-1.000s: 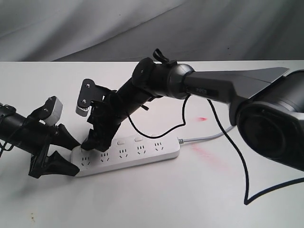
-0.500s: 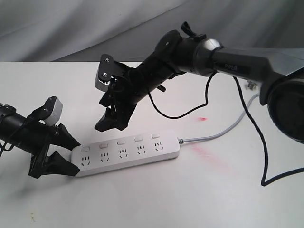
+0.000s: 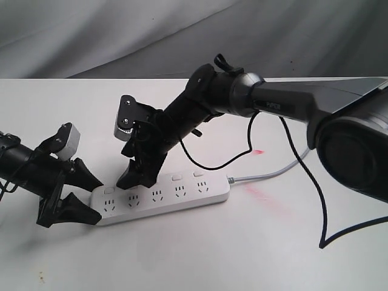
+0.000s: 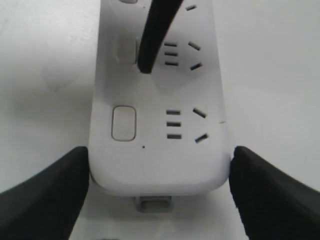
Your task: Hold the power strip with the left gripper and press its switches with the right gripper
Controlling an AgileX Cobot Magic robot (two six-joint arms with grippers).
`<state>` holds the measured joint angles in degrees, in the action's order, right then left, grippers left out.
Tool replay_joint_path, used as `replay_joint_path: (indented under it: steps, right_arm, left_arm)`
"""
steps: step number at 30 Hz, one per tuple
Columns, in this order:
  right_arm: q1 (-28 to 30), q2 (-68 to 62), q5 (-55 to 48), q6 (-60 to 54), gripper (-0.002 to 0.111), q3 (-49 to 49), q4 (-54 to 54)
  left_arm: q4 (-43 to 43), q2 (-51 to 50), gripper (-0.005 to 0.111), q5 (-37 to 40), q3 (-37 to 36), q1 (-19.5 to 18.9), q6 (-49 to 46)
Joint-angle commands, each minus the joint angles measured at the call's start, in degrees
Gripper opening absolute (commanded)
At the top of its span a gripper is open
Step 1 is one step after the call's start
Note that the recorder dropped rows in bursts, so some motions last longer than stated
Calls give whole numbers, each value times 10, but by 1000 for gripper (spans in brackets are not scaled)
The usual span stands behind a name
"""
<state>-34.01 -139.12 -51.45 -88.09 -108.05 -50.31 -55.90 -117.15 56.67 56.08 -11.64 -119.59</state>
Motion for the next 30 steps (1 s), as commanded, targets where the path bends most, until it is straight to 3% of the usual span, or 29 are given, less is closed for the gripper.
replay_joint_path:
  steps: [1, 30]
  right_arm:
    - [0, -2, 18, -1, 72, 3, 9]
    - [14, 9, 8, 22, 72, 3, 37]
  left_arm:
    - [12, -3, 56, 1, 0, 4, -4]
    - [12, -3, 56, 1, 0, 4, -4]
